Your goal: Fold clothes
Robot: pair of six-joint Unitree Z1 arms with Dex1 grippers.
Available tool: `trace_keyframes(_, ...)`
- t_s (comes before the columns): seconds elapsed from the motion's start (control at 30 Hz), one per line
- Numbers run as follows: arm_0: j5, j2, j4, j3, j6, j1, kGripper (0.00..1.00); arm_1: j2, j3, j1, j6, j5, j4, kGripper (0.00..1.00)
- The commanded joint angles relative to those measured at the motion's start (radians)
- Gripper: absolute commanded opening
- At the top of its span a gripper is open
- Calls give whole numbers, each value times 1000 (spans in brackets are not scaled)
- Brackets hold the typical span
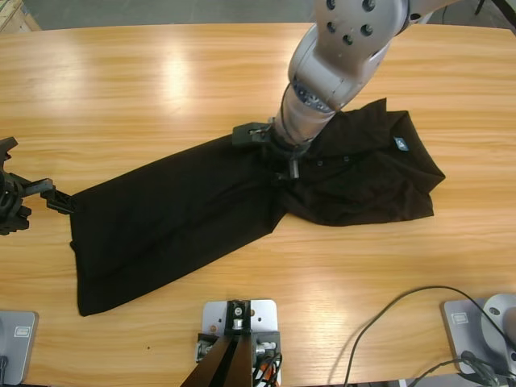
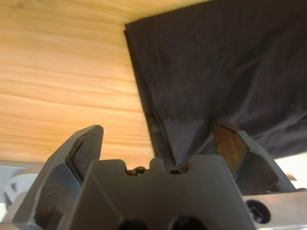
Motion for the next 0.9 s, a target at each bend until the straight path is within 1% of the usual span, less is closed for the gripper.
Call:
trace_keyframes(0.03,-202,-66,-204,172,-131,23,827,50,40,-123,14,-54,17,1000)
trace_keyframes(0.17,-283,-92,-411,345,-289,27,825,28,42,-129,14,-53,16,1000)
trace_keyframes(0.2,-289,-95,-458,374,-320,31,805,22,44,-128,14,-50,16,1000)
trace_keyframes(0.23,-288,-94,-494,395,-335,40,789,14,46,-127,14,-47,16,1000)
trace_keyframes(0.3,-289,-87,-580,424,-351,59,789,-3,49,-122,14,-45,17,1000)
trace_keyframes(0.37,-289,-63,-647,423,-350,68,789,-19,57,-116,14,-45,17,1000)
trace_keyframes(0.5,-308,-4,-697,430,-339,68,807,-27,71,-114,14,-39,14,1000)
trace_keyframes(0.7,-335,13,-702,462,-338,68,814,-21,70,-115,14,-39,10,1000)
trace_keyframes(0.77,-339,38,-746,478,-334,68,815,-24,71,-114,14,-39,10,1000)
trace_keyframes(0.83,-343,48,-771,477,-334,68,814,-42,70,-112,20,-41,11,1000)
trace_keyframes(0.9,-343,47,-780,476,-334,68,815,-93,65,-99,44,-54,12,1000)
